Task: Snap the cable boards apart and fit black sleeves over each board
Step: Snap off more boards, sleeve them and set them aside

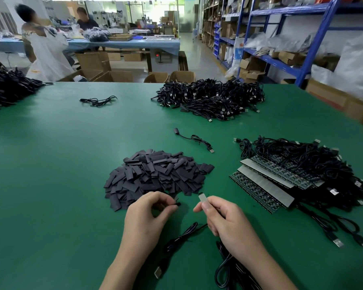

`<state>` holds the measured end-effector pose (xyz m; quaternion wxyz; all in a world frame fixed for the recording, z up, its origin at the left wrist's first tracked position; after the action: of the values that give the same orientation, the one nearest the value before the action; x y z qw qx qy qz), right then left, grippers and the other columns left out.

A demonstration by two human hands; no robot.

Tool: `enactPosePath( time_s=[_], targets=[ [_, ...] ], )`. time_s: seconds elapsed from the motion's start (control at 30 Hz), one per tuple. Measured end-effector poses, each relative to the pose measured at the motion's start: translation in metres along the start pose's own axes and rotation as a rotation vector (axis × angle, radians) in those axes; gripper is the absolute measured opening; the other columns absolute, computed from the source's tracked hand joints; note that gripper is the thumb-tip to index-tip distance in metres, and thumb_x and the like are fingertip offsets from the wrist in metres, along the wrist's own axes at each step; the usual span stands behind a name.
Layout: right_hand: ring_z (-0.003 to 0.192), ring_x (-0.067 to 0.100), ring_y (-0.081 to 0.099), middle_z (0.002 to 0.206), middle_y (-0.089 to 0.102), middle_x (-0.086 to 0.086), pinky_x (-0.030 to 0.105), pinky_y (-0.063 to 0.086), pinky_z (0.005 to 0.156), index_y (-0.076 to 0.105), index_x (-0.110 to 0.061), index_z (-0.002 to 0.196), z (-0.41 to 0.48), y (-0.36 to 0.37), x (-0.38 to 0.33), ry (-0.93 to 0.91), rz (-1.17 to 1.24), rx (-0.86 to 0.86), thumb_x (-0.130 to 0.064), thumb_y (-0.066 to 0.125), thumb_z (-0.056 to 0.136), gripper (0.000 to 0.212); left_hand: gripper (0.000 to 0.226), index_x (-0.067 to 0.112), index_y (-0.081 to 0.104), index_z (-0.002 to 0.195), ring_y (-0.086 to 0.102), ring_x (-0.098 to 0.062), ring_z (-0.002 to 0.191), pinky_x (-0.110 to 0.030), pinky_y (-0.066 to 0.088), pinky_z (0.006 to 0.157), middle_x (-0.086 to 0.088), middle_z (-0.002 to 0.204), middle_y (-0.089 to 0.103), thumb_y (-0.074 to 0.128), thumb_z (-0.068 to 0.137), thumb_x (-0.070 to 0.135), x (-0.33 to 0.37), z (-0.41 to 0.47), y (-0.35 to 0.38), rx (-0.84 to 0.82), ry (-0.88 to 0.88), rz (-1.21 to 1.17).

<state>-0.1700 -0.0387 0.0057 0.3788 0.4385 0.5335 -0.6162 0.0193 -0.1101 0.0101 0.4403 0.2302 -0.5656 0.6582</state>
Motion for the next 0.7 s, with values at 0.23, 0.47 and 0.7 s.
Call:
enactPosePath(
  time_s=[0.23,0.47,0.7],
  targets=[
    [0.056,0.007,0.033,0.059,0.037,-0.014,0.022,0.028,0.053,0.065,-0.017,0.088,-0.001,-0.001,-0.004,-0.033,0.100,-0.006,-0.059,0.061,0.086,0.042,0.014,0.023,0.077,0.086,0.060,-0.007,0.073,-0.016,0.049,0.070,0.006,0.077,0.069,0.081,0.074,0.020,0.020,-0.007,0.025,-0.293,-0.102,-0.668],
    [0.053,0.012,0.025,0.058,0.030,-0.003,0.026,0.022,0.049,0.056,-0.006,0.084,0.000,0.002,0.002,0.040,0.272,-0.055,-0.051,0.067,0.087,0.047,0.018,0.026,0.079,0.087,0.061,-0.006,0.072,-0.017,0.051,0.072,0.006,0.077,0.070,0.089,0.076,0.015,0.023,-0.008,0.027,-0.335,-0.082,-0.686],
    [0.053,0.011,0.026,0.058,0.032,-0.005,0.024,0.023,0.049,0.059,-0.005,0.084,0.001,0.003,0.003,0.039,0.262,-0.047,-0.049,0.067,0.085,0.045,0.022,0.036,0.079,0.092,0.067,-0.002,0.079,-0.017,0.047,0.072,0.009,0.090,0.078,0.085,0.071,0.036,0.029,-0.009,0.017,-0.208,0.043,-0.427]
  ],
)
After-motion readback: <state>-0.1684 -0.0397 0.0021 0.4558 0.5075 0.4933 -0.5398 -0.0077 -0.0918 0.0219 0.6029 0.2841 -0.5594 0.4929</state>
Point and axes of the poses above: each hand's wrist, its own z-axis towards the middle knuckle, its own y-axis out of the palm, x = y × z, the point moved 7 cm from there along z, towards the middle knuckle
